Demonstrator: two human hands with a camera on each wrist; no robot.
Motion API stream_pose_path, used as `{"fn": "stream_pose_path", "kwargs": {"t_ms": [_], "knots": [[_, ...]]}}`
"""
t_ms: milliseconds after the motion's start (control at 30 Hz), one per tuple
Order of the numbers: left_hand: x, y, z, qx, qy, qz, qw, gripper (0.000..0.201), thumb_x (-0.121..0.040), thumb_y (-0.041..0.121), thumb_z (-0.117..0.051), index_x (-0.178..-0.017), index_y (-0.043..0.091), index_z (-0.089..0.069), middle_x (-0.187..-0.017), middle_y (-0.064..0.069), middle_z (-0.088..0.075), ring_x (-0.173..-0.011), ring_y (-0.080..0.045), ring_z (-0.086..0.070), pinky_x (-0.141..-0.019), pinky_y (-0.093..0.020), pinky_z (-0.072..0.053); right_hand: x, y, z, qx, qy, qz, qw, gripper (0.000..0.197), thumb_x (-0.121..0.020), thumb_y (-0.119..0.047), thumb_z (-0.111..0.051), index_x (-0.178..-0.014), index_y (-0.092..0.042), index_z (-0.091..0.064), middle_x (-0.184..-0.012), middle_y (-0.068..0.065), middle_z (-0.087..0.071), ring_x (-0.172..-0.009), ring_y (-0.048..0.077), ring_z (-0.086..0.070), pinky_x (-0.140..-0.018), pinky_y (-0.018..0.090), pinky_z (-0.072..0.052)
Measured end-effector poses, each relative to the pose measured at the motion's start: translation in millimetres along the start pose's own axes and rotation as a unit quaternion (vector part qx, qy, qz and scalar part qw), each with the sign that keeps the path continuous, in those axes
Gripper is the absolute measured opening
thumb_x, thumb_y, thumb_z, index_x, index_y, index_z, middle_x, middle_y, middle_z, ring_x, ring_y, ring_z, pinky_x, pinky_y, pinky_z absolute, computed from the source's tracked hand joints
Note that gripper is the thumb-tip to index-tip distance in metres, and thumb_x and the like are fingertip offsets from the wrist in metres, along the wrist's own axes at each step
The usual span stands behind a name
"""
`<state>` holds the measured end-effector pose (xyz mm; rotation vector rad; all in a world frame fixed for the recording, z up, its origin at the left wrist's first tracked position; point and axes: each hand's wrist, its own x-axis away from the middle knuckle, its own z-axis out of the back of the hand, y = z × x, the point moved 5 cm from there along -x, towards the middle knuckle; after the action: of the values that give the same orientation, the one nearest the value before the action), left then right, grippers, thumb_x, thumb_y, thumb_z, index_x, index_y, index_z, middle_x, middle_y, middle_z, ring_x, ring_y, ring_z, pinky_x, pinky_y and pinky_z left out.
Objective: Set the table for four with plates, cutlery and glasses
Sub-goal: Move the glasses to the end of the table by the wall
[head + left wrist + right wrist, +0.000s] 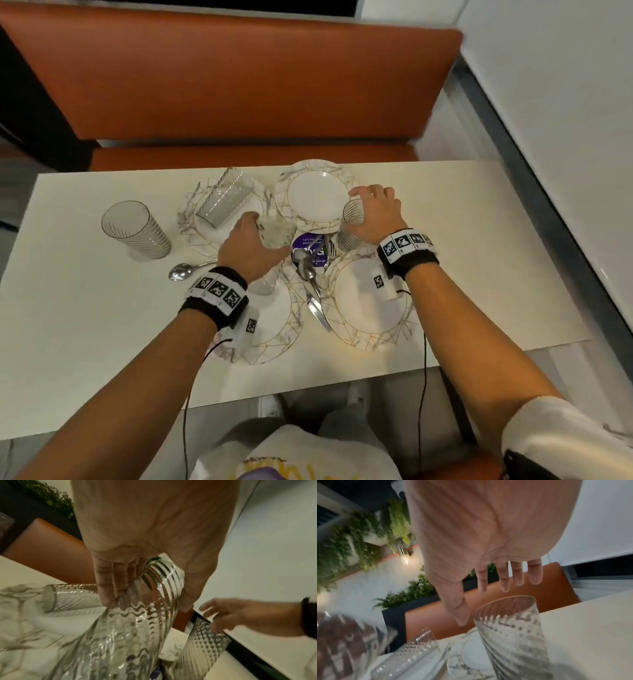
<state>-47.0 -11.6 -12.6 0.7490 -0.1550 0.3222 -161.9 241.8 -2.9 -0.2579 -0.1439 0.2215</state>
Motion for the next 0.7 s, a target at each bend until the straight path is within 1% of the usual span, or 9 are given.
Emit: {"fn": "stream_pose_path", "kwargs": {"t_ms": [100, 133, 200, 300, 433, 533, 600, 633, 700], "knots": [[-11, 13, 10, 0.019, 0.028, -0.030, 0.999, 0.099, -0.072, 0.055, -0.085, -0.148, 0.015, -0.037, -0.132, -0.002, -0.061, -0.112, -0.022, -0.060, -0.096, -0.043, -0.053, -3, 4, -14, 0.042, -0.083, -0.032, 0.995, 0.096, -0.069, -0.053, -0.082, -0.149, -0.033, -0.033, -0.150, 0.009, -0.039, -0.135, 0.035, -0.034, -0.108, 0.052, -0.031], [-15, 17, 12, 0.026, 0.032, -0.035, 0.999, 0.099, -0.071, 0.055, -0.085, -0.148, 0.015, -0.037, -0.132, 0.000, -0.061, -0.113, -0.022, -0.061, -0.096, -0.042, -0.053, -3, 5, -18, 0.041, -0.101, -0.043, 0.993, 0.100, -0.068, -0.053, -0.083, -0.151, -0.033, -0.029, -0.151, 0.010, -0.038, -0.135, 0.036, -0.034, -0.109, 0.053, -0.031], [-20, 24, 10, 0.033, 0.032, -0.041, 0.998, 0.100, -0.071, 0.056, -0.085, -0.149, 0.017, -0.036, -0.131, 0.002, -0.060, -0.114, -0.021, -0.060, -0.096, -0.042, -0.053, -3, 4, -26, 0.028, -0.110, -0.050, 0.992, 0.103, -0.069, -0.046, -0.085, -0.151, -0.030, -0.027, -0.148, 0.013, -0.039, -0.133, 0.038, -0.037, -0.108, 0.054, -0.034], [-27, 35, 3, 0.040, 0.030, -0.049, 0.998, 0.100, -0.072, 0.054, -0.086, -0.149, 0.017, -0.035, -0.131, 0.002, -0.060, -0.114, -0.021, -0.059, -0.096, -0.041, -0.053, -5, 7, -25, 0.001, -0.097, -0.058, 0.994, 0.098, -0.071, -0.037, -0.085, -0.150, -0.026, -0.029, -0.142, 0.015, -0.042, -0.128, 0.038, -0.044, -0.106, 0.052, -0.039], [-36, 58, -13, 0.061, 0.031, -0.051, 0.996, 0.098, -0.072, 0.049, -0.087, -0.149, 0.016, -0.036, -0.133, 0.001, -0.057, -0.117, -0.021, -0.058, -0.097, -0.042, -0.052, -7, 24, -14, -0.031, -0.067, -0.054, 0.996, 0.093, -0.073, -0.039, -0.084, -0.147, -0.027, -0.031, -0.140, 0.011, -0.043, -0.127, 0.035, -0.047, -0.106, 0.054, -0.038], [-45, 86, -31, 0.083, 0.039, -0.058, 0.994, 0.097, -0.072, 0.044, -0.089, -0.148, 0.016, -0.037, -0.138, -0.004, -0.054, -0.124, -0.024, -0.054, -0.102, -0.038, -0.048, -5, 58, 6, -0.082, -0.023, -0.050, 0.995, 0.091, -0.070, -0.041, -0.083, -0.144, -0.031, -0.031, -0.135, 0.008, -0.044, -0.122, 0.034, -0.049, -0.104, 0.054, -0.039], [-52, 111, -52, 0.097, 0.040, -0.065, 0.992, 0.096, -0.073, 0.039, -0.090, -0.149, 0.015, -0.036, -0.139, -0.007, -0.053, -0.126, -0.024, -0.054, -0.099, -0.031, -0.043, -3, 92, 21, -0.116, 0.005, -0.061, 0.991, 0.090, -0.068, -0.040, -0.082, -0.143, -0.033, -0.032, -0.132, 0.007, -0.043, -0.120, 0.032, -0.050, -0.103, 0.054, -0.039], [-55, 127, -66, 0.104, 0.036, -0.068, 0.992, 0.095, -0.073, 0.037, -0.090, -0.149, 0.015, -0.036, -0.139, -0.008, -0.054, -0.125, -0.025, -0.054, -0.097, -0.030, -0.042, -2, 114, 28, -0.130, 0.014, -0.071, 0.989, 0.090, -0.069, -0.040, -0.082, -0.143, -0.034, -0.032, -0.132, 0.006, -0.042, -0.120, 0.031, -0.050, -0.104, 0.054, -0.040], [-61, 153, -92, 0.116, 0.026, -0.074, 0.990, 0.094, -0.073, 0.035, -0.090, -0.148, 0.017, -0.037, -0.137, -0.009, -0.056, -0.123, -0.027, -0.056, -0.099, -0.035, -0.046, 2, 152, 38, -0.154, 0.032, -0.090, 0.983, 0.090, -0.068, -0.040, -0.083, -0.143, -0.035, -0.033, -0.131, 0.006, -0.042, -0.118, 0.031, -0.051, -0.104, 0.053, -0.041]]}}
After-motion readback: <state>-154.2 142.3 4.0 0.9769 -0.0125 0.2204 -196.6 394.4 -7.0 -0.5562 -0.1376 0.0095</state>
